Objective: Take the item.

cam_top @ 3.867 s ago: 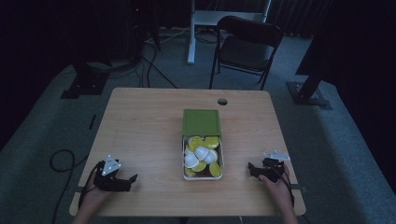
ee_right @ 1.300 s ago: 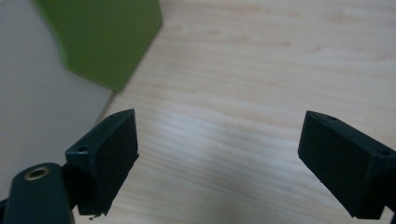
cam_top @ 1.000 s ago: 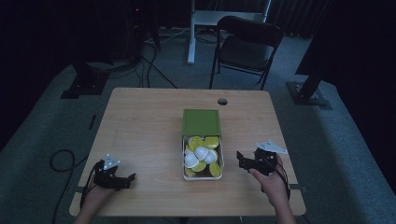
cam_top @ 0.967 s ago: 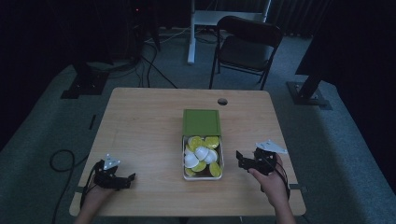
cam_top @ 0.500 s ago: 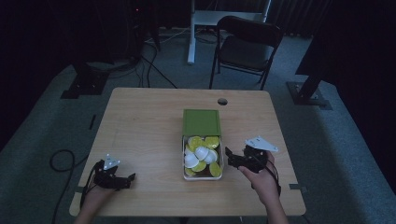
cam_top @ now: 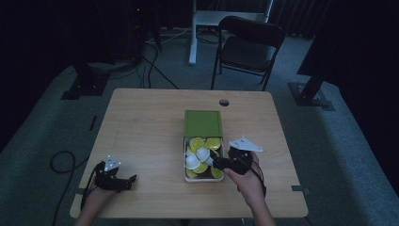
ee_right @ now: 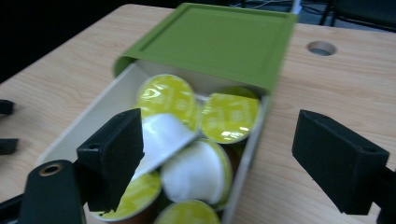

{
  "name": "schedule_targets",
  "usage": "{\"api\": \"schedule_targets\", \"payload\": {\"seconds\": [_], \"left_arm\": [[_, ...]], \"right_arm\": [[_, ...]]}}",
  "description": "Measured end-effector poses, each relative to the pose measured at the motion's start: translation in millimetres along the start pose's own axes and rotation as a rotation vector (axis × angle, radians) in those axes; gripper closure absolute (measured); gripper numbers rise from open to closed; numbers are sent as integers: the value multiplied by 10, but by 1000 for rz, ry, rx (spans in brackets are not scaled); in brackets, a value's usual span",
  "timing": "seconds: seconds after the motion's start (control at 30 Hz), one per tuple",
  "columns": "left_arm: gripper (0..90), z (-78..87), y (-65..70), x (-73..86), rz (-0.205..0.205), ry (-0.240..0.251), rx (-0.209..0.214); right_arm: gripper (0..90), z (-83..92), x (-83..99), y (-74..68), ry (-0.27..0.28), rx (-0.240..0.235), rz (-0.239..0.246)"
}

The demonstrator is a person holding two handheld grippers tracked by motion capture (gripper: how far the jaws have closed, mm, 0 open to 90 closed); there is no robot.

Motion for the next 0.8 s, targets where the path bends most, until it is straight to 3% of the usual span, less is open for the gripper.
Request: {"api": "schedule_targets", "payload": {"seconds": [0.1,0.33,0.5,0.8], "left_arm": [[0,0,0,0,0,0,0],[0,0,0,0,0,0,0],[0,0,0,0,0,0,0],[0,1,-1,1,-1,-1,0]], "right_arm": [[163,-22,8,-131,-2,-29,12],[192,-102,35,-353,0,-32,35],[210,-185,68,-424,10,-2,-15],[293,-291,227,-532,-45,16,-29]]}}
Point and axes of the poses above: each handheld gripper's, and its own axes: z roughly backward along the jaws, x roughly out of its underside, y roughly to its right, the point moved 8 cm from there along -z, roughly forward along the jaws, and after that the axes turned 14 degrees about x, right-handed, at the moved point
